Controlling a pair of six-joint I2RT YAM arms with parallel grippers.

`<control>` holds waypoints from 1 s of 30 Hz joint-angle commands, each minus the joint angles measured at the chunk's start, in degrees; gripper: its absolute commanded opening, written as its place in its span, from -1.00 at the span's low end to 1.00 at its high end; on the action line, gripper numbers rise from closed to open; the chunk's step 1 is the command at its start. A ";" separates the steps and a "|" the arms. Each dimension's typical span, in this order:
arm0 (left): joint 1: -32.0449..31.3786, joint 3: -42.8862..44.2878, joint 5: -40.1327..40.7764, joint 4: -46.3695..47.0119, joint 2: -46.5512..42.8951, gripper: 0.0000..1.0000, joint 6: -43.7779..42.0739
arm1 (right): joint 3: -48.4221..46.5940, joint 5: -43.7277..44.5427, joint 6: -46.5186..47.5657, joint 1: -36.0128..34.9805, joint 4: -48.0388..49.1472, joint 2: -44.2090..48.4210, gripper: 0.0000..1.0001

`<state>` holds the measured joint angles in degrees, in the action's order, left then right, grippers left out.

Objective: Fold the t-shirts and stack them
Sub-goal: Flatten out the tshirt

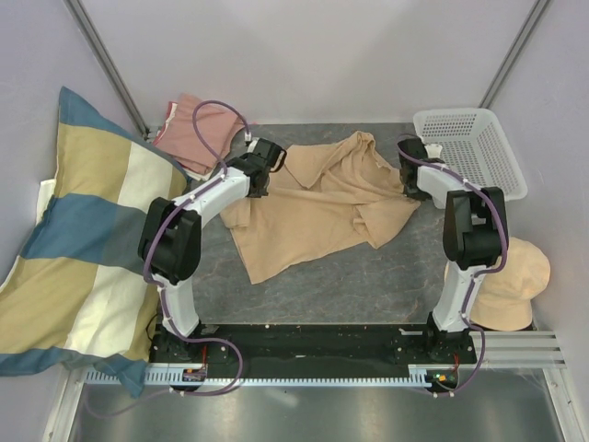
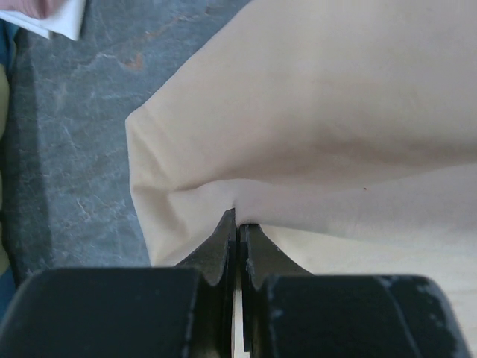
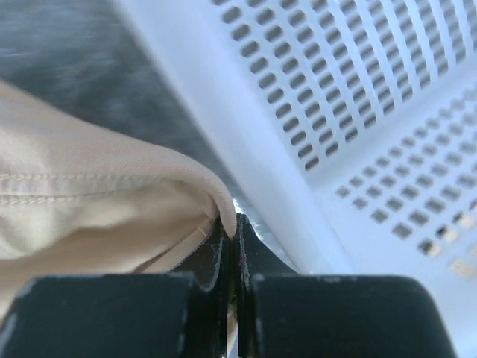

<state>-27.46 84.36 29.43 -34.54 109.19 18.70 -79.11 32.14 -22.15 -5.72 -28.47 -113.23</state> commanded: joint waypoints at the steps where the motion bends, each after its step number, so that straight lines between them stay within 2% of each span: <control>1: 1.97 3.27 1.16 0.70 0.50 -0.96 -4.46 | 2.91 3.90 -3.68 4.57 -1.94 5.03 -1.00; 6: 3.55 5.72 1.95 1.32 2.86 -0.96 -7.44 | 4.75 3.46 -4.92 5.45 -2.29 7.23 -1.00; 11: 4.87 11.00 3.35 1.67 6.91 -0.96 -12.19 | 9.40 -0.93 -5.44 5.28 -1.86 10.92 -1.00; 22: 5.49 18.12 3.35 5.98 12.98 -0.96 -14.13 | 21.89 -5.68 -7.55 2.82 -2.03 27.18 -1.00; 26: 5.40 17.34 2.13 5.98 11.67 -0.96 -12.46 | 24.17 -6.39 -7.82 1.85 -3.08 31.48 -1.00; 27: 5.40 16.55 1.34 5.98 10.97 -0.96 -11.85 | 24.44 -6.56 -7.64 1.67 -3.17 31.93 -0.83; 29: 5.40 13.74 0.20 6.07 7.47 -0.76 -9.48 | 24.71 -6.22 -7.29 1.24 -3.43 33.59 -0.52; 30: 5.40 12.60 -1.12 6.07 5.70 -0.64 -8.60 | 24.71 -5.78 -6.86 1.15 -3.44 34.21 -0.18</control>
<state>-23.00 99.11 28.60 -30.28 121.80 7.90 -55.18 24.16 -29.32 -4.29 -30.57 -82.30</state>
